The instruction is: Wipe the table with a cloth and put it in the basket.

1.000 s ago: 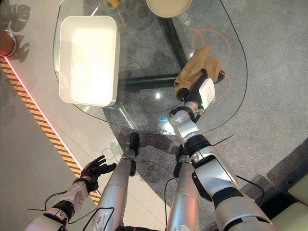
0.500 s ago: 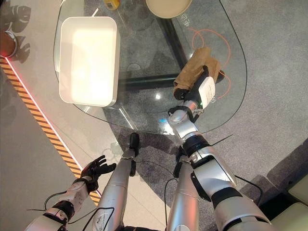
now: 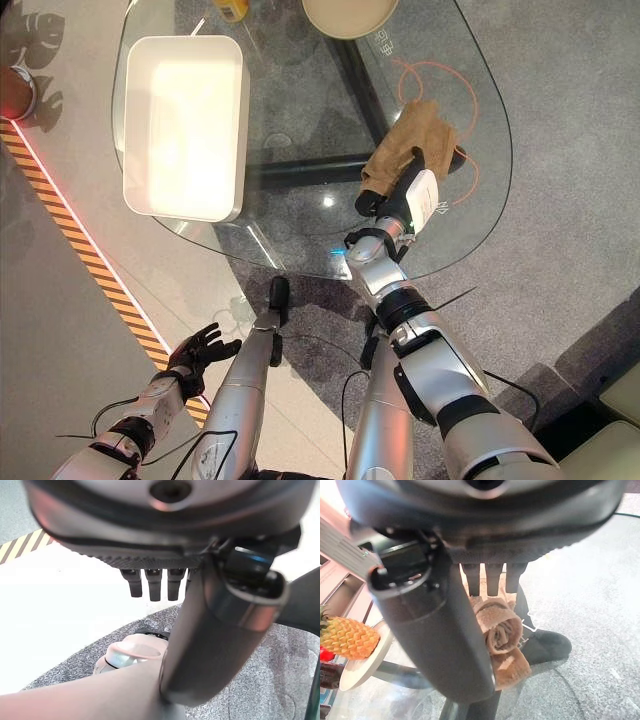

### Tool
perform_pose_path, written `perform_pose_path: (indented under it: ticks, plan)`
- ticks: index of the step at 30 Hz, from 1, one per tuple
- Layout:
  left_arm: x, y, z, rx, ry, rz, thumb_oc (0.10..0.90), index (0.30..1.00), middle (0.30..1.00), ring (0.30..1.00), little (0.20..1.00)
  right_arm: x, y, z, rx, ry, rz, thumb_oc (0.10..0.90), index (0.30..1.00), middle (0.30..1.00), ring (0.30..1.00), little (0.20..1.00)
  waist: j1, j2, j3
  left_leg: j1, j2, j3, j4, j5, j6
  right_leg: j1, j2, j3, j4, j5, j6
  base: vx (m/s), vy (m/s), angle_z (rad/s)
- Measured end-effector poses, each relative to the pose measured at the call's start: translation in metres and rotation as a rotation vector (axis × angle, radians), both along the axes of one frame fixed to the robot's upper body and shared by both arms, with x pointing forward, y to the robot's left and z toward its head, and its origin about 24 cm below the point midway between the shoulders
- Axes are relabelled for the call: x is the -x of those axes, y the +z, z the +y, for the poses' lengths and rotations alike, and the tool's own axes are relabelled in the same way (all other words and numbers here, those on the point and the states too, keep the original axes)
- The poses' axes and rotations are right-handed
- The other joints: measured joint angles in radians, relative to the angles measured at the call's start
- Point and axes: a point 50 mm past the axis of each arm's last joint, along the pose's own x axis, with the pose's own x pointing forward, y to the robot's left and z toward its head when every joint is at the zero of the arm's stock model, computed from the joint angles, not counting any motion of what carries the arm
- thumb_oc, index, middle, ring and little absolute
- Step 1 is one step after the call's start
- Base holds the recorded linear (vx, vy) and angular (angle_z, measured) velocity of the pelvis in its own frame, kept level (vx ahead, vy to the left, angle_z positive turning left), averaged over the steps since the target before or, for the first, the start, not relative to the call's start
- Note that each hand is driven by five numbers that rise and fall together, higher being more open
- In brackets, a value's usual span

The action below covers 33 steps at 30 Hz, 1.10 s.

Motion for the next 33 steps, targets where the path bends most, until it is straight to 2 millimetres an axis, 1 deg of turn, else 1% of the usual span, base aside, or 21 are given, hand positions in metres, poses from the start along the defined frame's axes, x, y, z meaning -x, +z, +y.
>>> perform_pose_path:
  ticks: [5, 11, 12, 13, 14, 21, 24, 27, 33]
  plan:
    - [0.000, 0.000, -0.001, -0.003, -0.007, 0.003, 0.800, 0.900, 0.900, 0.900, 0.900, -0.001, -0.001, -0.001, 0.015, 0.005, 0.025, 0.800, 0.900, 0.900, 0.900, 0.900, 0.000, 0.000, 0.000, 0.002, 0.000, 0.000, 0.000, 0.001, 0.000, 0.003, -0.001, 0.000, 0.003, 0.000, 0.000, 0.00, 0.000, 0.00]
    - [0.001, -0.001, -0.002, -0.004, -0.014, 0.008, 0.800, 0.900, 0.900, 0.900, 0.900, -0.006, -0.001, -0.009, 0.044, -0.023, 0.081, 0.800, 0.900, 0.900, 0.900, 0.900, 0.002, 0.002, -0.001, 0.004, -0.003, 0.000, 0.000, 0.004, 0.003, 0.006, -0.005, -0.002, 0.007, 0.002, 0.001, 0.00, 0.000, 0.00]
    - [0.001, -0.001, -0.002, -0.003, -0.015, 0.008, 0.800, 0.900, 0.900, 0.900, 0.900, -0.007, 0.000, -0.013, 0.054, -0.034, 0.091, 0.693, 0.808, 0.808, 0.808, 0.793, 0.003, 0.002, -0.001, 0.004, -0.004, -0.001, 0.000, 0.005, 0.003, 0.006, -0.006, -0.002, 0.008, 0.002, 0.001, 0.00, 0.000, 0.00]
    - [0.001, -0.001, -0.002, -0.002, -0.016, 0.008, 0.800, 0.900, 0.900, 0.900, 0.900, -0.008, 0.000, -0.015, 0.058, -0.040, 0.102, 0.350, 0.514, 0.514, 0.514, 0.450, 0.004, 0.003, -0.002, 0.004, -0.005, -0.001, 0.001, 0.006, 0.003, 0.007, -0.007, -0.003, 0.010, 0.002, 0.001, 0.00, -0.008, 0.03]
    - [0.001, -0.001, -0.002, -0.003, -0.019, 0.010, 0.800, 0.900, 0.900, 0.900, 0.900, -0.010, 0.001, -0.018, 0.065, -0.047, 0.115, 0.100, 0.300, 0.300, 0.300, 0.200, 0.004, 0.003, -0.002, 0.004, -0.006, -0.002, 0.001, 0.007, 0.004, 0.007, -0.009, -0.003, 0.011, 0.002, 0.001, 0.00, -0.005, 0.03]
    - [0.002, -0.002, -0.004, 0.001, -0.035, 0.014, 0.800, 0.900, 0.900, 0.900, 0.900, -0.013, 0.008, -0.040, 0.091, -0.090, 0.150, 0.100, 0.300, 0.300, 0.300, 0.200, 0.005, 0.008, -0.004, 0.005, -0.009, -0.003, 0.001, 0.008, 0.009, 0.007, -0.012, -0.004, 0.007, 0.005, 0.002, 0.00, -0.001, 0.01]
    - [0.002, -0.003, -0.007, 0.011, -0.046, 0.015, 0.800, 0.900, 0.900, 0.900, 0.900, -0.013, 0.011, -0.051, 0.099, -0.104, 0.154, 0.100, 0.300, 0.300, 0.300, 0.200, 0.005, 0.022, -0.004, 0.004, -0.009, -0.003, -0.001, 0.009, 0.009, 0.010, -0.012, -0.004, 0.001, 0.008, 0.003, 0.00, 0.000, 0.00]
    - [0.002, -0.004, -0.009, 0.017, -0.049, 0.018, 0.800, 0.900, 0.900, 0.900, 0.900, -0.014, 0.011, -0.052, 0.099, -0.103, 0.160, 0.100, 0.300, 0.300, 0.300, 0.200, 0.004, 0.027, -0.005, 0.005, -0.009, -0.003, -0.001, 0.011, 0.006, 0.011, -0.011, -0.005, 0.000, 0.008, 0.003, 0.00, 0.000, 0.00]
    - [0.002, -0.004, -0.010, 0.018, -0.055, 0.019, 0.800, 0.900, 0.900, 0.900, 0.900, -0.015, 0.014, -0.056, 0.105, -0.097, 0.173, 0.100, 0.300, 0.300, 0.300, 0.200, 0.004, 0.028, -0.005, 0.004, -0.009, -0.004, -0.003, 0.012, 0.005, 0.011, -0.011, -0.005, 0.000, 0.008, 0.003, 0.00, 0.000, 0.00]
